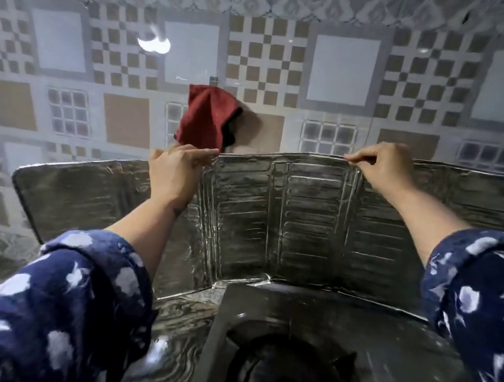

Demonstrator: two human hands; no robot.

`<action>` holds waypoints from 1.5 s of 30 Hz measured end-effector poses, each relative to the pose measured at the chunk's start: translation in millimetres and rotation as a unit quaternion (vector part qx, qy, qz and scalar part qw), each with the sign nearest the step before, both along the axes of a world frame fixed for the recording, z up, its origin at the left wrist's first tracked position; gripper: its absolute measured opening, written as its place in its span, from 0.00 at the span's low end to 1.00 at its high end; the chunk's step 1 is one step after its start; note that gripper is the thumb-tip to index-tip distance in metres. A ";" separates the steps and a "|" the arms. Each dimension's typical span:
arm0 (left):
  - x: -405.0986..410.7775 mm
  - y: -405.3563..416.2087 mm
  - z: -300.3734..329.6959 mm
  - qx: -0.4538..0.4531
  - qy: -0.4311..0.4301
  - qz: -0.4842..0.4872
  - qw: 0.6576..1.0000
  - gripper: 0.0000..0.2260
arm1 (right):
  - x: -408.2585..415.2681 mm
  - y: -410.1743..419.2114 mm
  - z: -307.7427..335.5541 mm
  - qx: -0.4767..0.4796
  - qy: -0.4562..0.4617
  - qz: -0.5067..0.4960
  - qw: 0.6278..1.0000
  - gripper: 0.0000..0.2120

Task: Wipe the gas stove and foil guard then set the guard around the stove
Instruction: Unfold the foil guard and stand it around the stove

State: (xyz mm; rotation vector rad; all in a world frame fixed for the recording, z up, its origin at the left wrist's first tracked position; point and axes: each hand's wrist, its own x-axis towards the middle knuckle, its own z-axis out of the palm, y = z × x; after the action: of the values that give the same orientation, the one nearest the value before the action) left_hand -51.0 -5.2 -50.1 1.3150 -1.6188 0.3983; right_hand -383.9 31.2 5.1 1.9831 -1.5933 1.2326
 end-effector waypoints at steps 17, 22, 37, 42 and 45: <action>-43.8 -61.5 -83.2 0.108 -0.058 -0.020 0.992 0.13 | -47.7 -42.1 -101.1 0.099 -0.079 -0.026 0.992 0.07; -52.1 -70.1 -98.7 0.146 -0.082 -0.012 0.986 0.13 | -53.4 -43.9 -127.5 0.121 -0.073 -0.043 0.989 0.07; 6.5 -35.4 -68.9 0.249 -0.262 0.014 0.932 0.27 | 91.1 -75.9 -137.4 0.163 0.110 0.062 0.978 0.26; 30.2 -12.8 -61.9 0.280 -0.257 0.024 0.925 0.21 | 99.5 -76.1 -141.6 0.186 0.035 0.066 0.980 0.23; 25.8 -8.5 -53.5 0.322 -0.228 -0.005 0.919 0.22 | 104.0 -71.7 -134.4 0.209 0.033 0.055 0.976 0.27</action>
State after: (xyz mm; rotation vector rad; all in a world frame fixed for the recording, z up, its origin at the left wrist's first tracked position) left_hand -25.2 -13.7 -103.5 1.7884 -2.2712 0.1663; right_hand -279.9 -40.5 -129.3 2.3633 -1.8488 0.9082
